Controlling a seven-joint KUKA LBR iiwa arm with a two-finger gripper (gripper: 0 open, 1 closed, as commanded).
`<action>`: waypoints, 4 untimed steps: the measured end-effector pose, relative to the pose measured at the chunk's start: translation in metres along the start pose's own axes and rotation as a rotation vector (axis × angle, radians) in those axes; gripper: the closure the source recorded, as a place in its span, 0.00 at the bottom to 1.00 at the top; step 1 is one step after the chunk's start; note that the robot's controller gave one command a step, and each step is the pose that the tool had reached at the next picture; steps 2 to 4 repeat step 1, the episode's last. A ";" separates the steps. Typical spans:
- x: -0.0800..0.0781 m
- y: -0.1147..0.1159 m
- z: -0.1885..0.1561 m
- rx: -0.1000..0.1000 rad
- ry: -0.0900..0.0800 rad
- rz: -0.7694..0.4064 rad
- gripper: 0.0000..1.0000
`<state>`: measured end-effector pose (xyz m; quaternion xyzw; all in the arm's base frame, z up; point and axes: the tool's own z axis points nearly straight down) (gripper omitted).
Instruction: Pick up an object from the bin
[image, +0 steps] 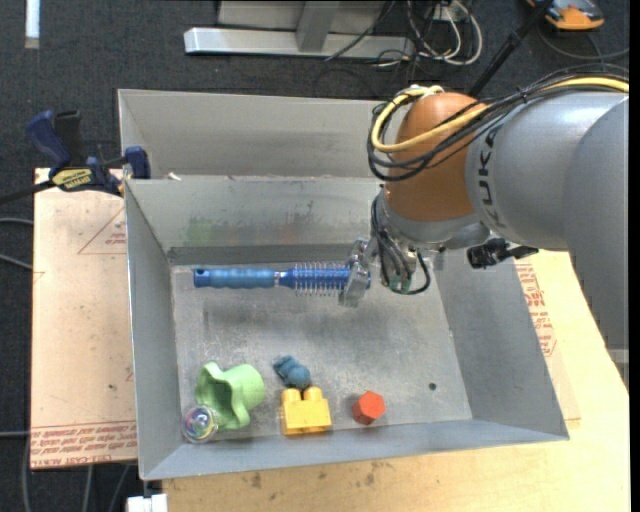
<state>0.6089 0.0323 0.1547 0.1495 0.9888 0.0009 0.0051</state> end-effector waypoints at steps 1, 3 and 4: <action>-0.011 -0.009 -0.080 0.000 0.000 0.003 1.00; -0.011 -0.009 -0.080 0.000 0.000 0.003 1.00; -0.011 -0.009 -0.080 0.000 0.000 0.003 1.00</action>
Offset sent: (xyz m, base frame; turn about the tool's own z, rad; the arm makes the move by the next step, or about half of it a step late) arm 0.0046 -0.0121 0.0753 0.0033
